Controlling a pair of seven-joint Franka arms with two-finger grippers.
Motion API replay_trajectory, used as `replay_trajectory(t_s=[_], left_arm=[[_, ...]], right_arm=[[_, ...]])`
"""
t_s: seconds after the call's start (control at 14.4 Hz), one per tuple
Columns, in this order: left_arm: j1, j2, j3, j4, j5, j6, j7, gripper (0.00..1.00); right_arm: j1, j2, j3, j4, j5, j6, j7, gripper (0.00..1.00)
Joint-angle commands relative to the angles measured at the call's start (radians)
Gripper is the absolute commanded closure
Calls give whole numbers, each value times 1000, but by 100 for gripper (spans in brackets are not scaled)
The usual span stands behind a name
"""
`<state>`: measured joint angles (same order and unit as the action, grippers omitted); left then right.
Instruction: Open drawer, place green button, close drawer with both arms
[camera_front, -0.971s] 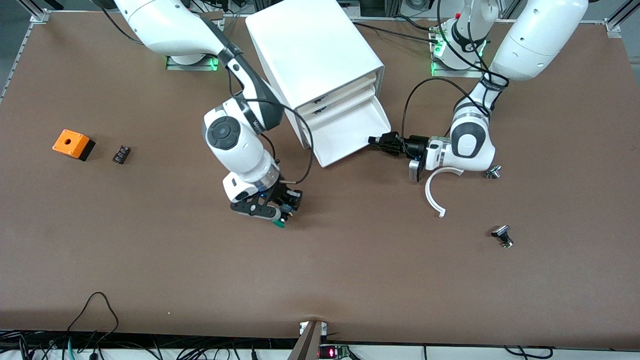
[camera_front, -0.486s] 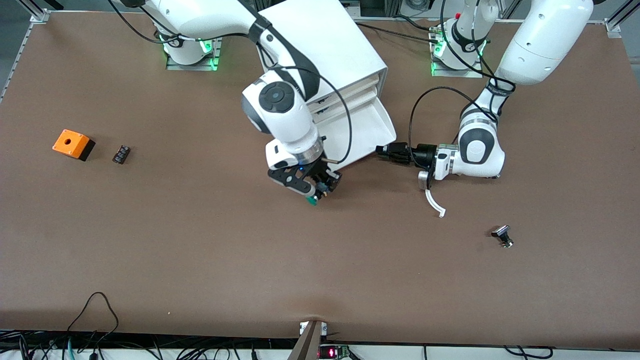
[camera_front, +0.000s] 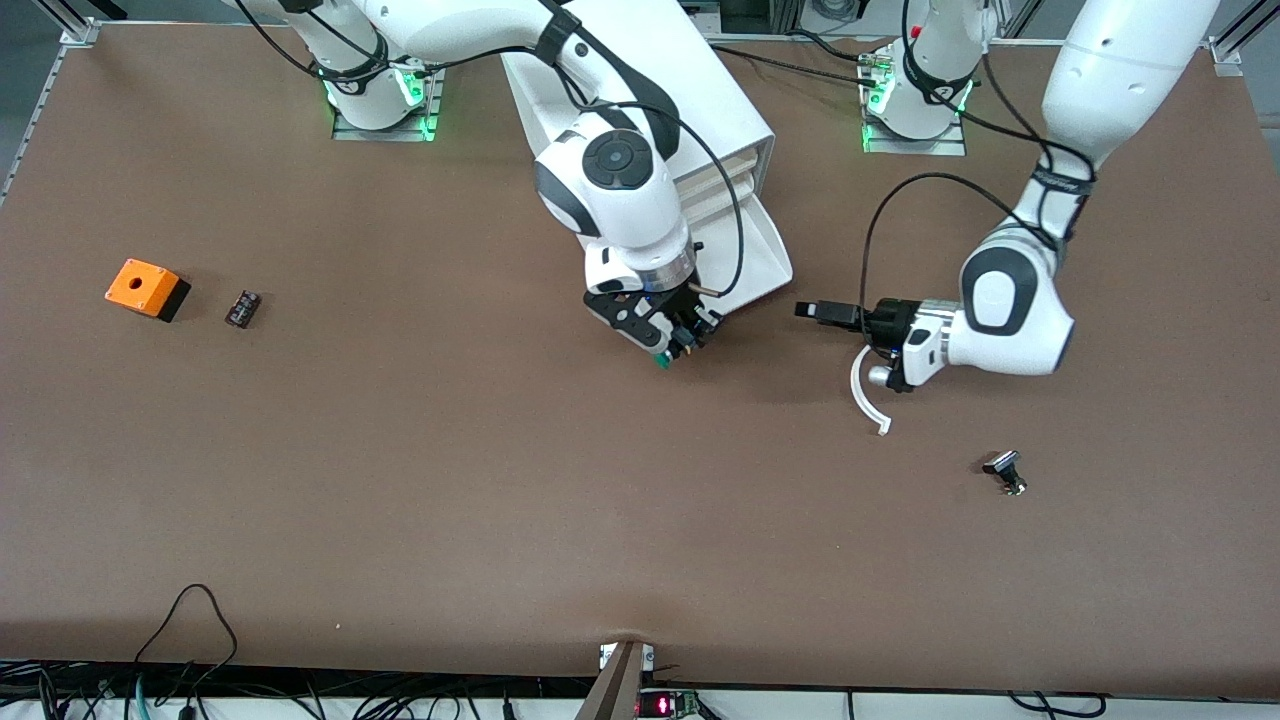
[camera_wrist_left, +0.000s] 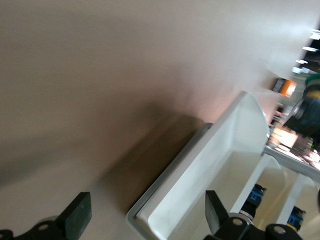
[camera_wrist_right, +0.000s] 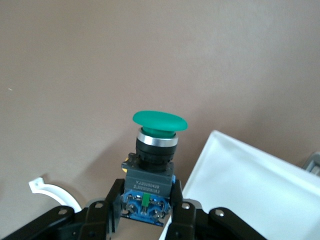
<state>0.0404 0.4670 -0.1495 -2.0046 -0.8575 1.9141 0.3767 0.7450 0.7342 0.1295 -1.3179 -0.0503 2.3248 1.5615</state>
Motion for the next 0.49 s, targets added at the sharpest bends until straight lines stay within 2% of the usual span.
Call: replay_trajectory(t_s=[0.0,0.21,0.42], left_arm=[[-7,-37,7,27,148,-6,-204,0],[-7,-100,4,61,328,-35,-407,0],[-7,-103,10,221,480,-211,-515,0]], right_arm=[[79,71,-50,97,-29,-42,95,100],[117,119,-53,144,-30,-62,170,100],[142,128,-53,152,-30,-64,225,100]])
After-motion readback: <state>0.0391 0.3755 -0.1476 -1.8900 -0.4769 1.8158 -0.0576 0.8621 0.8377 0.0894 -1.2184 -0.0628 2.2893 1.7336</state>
